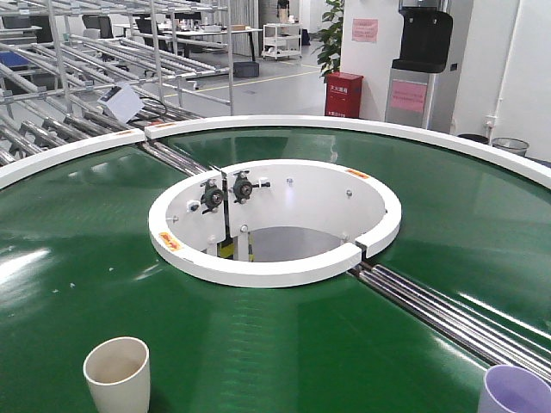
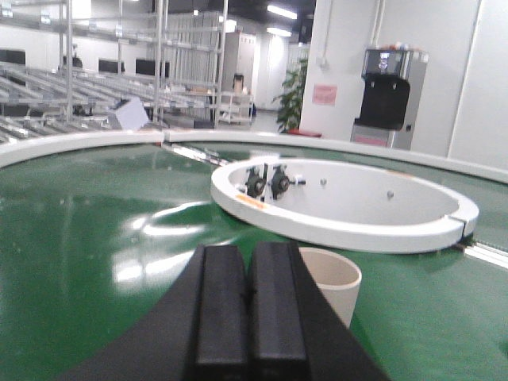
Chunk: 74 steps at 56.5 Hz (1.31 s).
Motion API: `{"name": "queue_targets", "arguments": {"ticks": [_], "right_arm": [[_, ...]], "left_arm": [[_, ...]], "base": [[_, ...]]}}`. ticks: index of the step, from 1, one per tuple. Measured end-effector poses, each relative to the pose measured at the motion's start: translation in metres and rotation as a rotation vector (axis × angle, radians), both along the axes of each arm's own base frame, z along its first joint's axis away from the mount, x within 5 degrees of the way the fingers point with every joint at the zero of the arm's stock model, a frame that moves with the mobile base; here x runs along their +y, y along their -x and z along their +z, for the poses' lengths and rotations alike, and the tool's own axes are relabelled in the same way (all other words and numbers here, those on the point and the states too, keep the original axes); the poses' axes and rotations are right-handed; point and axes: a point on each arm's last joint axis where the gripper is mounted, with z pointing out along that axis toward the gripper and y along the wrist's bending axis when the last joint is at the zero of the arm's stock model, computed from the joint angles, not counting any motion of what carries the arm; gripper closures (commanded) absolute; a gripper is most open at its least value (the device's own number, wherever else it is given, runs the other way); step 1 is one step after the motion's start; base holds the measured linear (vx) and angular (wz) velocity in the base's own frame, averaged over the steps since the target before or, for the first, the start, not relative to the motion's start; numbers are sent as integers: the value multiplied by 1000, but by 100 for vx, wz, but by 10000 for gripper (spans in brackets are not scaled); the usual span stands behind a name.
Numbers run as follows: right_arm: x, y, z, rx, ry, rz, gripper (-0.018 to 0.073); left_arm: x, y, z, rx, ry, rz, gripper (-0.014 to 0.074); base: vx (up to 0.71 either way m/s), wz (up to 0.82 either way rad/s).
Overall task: Grab cup from conveyor and place in blue bin
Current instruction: 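Move both grippers above the cream and lavender cups on the conveyor, then lower left gripper onto cream cup and right gripper onto lavender cup, close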
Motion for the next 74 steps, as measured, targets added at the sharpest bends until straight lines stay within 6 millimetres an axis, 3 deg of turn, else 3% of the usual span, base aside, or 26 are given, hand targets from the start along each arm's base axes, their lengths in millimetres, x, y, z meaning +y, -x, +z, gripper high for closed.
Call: {"name": "queue_targets", "arguments": {"ticks": [5,9,20,25,29,38,46,63,74], "right_arm": [[-1,0,-1,45,-5,-5,568],[-2,2,15,68,-11,-13,568],[-3,2,88,109,-14,-34,568],[-3,-11,107,168,-13,-38,568],[-3,-24,114,215,-12,-39,566],[-2,-59,102,406,-7,-45,553],[-2,-78,81,597,-5,-56,495],[-1,-96,65,710,2,-59,230],[-1,-98,63,723,3,-59,115]], "left_arm": [[0,0,3,-30,16,-1,603],[0,2,11,-47,38,-4,603],[0,16,89,-150,-8,0,603],[0,14,117,-97,-91,11,600],[-1,3,128,-15,-157,13,596],[-2,-30,119,196,-228,-4,578],[-3,-51,103,359,-244,-26,487],[-4,-76,78,585,-285,-62,118],[-5,-89,69,649,-283,-71,72]], "base": [[0,0],[0,0],[0,0],[0,0],[0,0],[0,0],[0,0],[0,0],[0,0]]}}
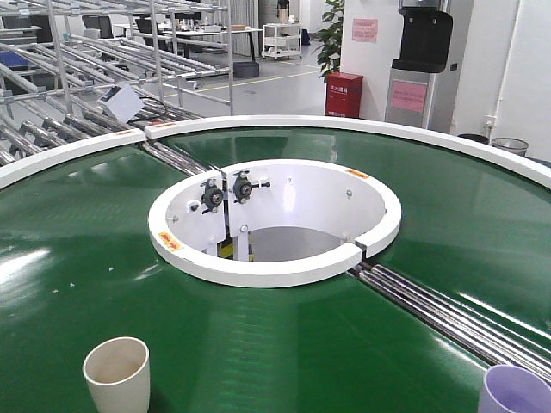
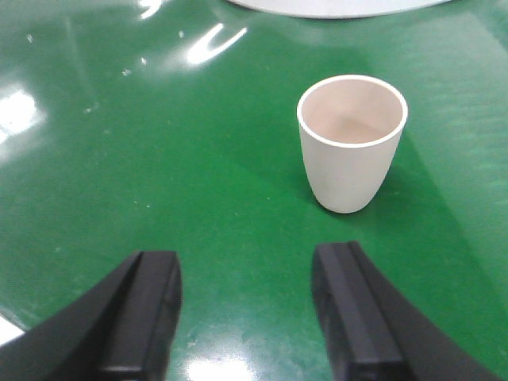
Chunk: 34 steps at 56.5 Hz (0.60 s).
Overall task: Grab cup from conveyor and place in blue bin
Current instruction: 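Lower left gripper onto cream cup and right gripper onto lavender cup, close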
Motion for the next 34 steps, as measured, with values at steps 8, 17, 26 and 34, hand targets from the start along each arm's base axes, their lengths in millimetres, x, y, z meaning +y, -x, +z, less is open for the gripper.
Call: {"name": "queue_targets", "arguments": {"ticks": [8,17,26,34], "right_arm": [[0,0,0,0,0,0,111],[0,0,0,-3,0,0,111],[0,0,1,-12,-1,1,111],[0,-1,1,-15,-2,2,111]], "left_arm": [[-2,-19,1,55,50,9,72],[-7,-55,14,156,109,10,72],[-10,-96,15,236,104,-5,72],[-16,-132,11,275,91,-28,72]], "base": [[0,0],[0,0],[0,0],[0,0]]}}
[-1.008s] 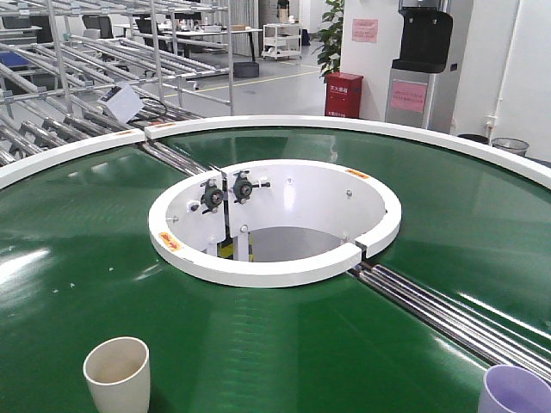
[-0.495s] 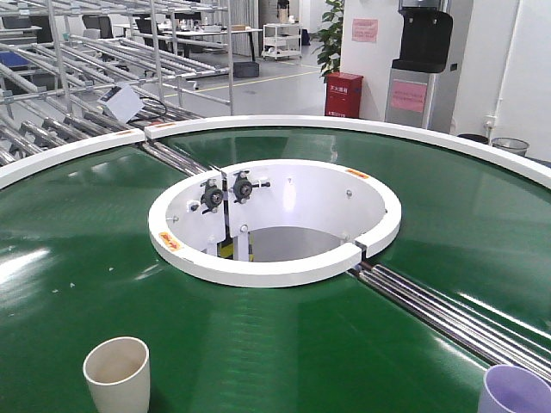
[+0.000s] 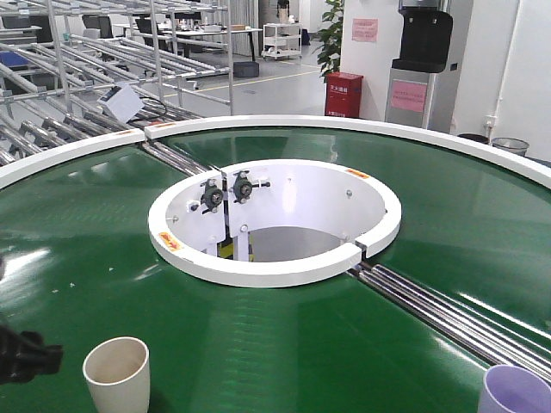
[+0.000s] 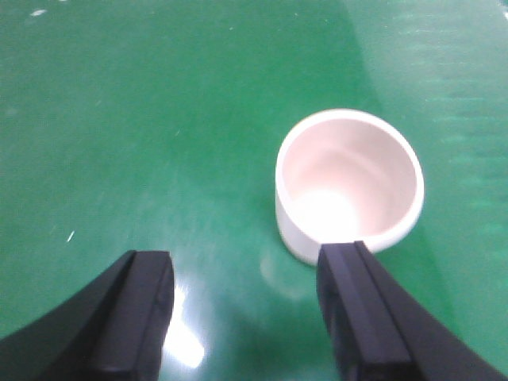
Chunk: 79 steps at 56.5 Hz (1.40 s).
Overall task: Grab cup from conveyor and place in blue bin
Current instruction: 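Lower left gripper onto cream cup and right gripper onto lavender cup, close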
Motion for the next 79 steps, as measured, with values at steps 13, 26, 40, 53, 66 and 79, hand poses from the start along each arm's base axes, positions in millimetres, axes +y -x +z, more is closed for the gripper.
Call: {"name": "queue_targets", "arguments": {"ticks": [13,26,40,53,66,79], "right_arm": [[0,0,0,-3,-1,0,111],[0,0,0,-3,-1,0,111],[0,0,0,-3,-1,0,111],[0,0,0,-3,-1,0,111],[-1,-1,-3,107,-15,-24,121],[-3,-23,0,407,-28,-84,121]], "left_arm": [[-9,-49,-18,60,-14,-32,72],[-12,-84,-36,106,-15,-34,72],[-15,-93,-56,188,15,-38,74],[-16,-97,-71,229,-19,-84,74],[-16,-99,-77,239,-50,-124,144],[-16,-99,-80,240,-75,-156,383]], "base": [[0,0],[0,0],[0,0],[0,0],[0,0],[0,0]]}}
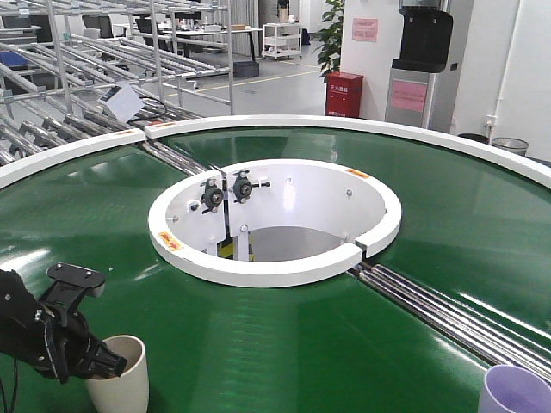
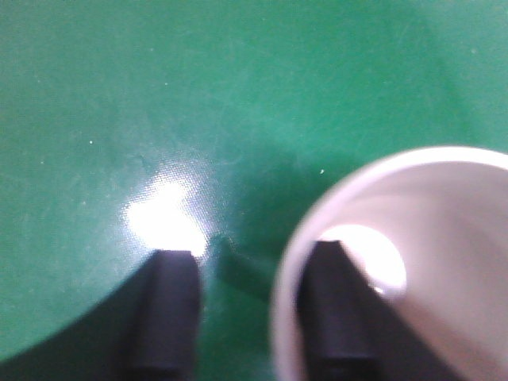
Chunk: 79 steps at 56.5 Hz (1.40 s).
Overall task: Grab cup from conveyor and place in blue bin
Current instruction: 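Lower left gripper onto cream cup and right gripper onto lavender cup, close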
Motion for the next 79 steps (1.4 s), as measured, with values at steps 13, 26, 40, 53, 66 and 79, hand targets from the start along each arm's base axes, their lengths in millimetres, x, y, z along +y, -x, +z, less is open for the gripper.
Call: {"name": "queue_targets", "arguments": {"ticks": [13,26,40,53,66,79], "right_arm": [[0,-54,7,171,26,-21,121],[-4,-101,-1,249,100,-19,122],[-10,-125,-11,273,181,-42,122],[-10,-140,-40,358,200,-29,122],[-10,-151,-69,432,202,-17,187],[-9,-152,-70,432,201,-15,452]], "left_arm": [[-3,2,1,22,18,-2,606],[-3,2,1,24,18,-3,604],[-3,2,2,26,18,-4,604],[-3,2,2,26,18,-4,604],[-3,2,2,26,18,-4,604],[-3,2,2,26,18,-4,604]], "base": [[0,0],[0,0],[0,0],[0,0],[0,0],[0,0]]}}
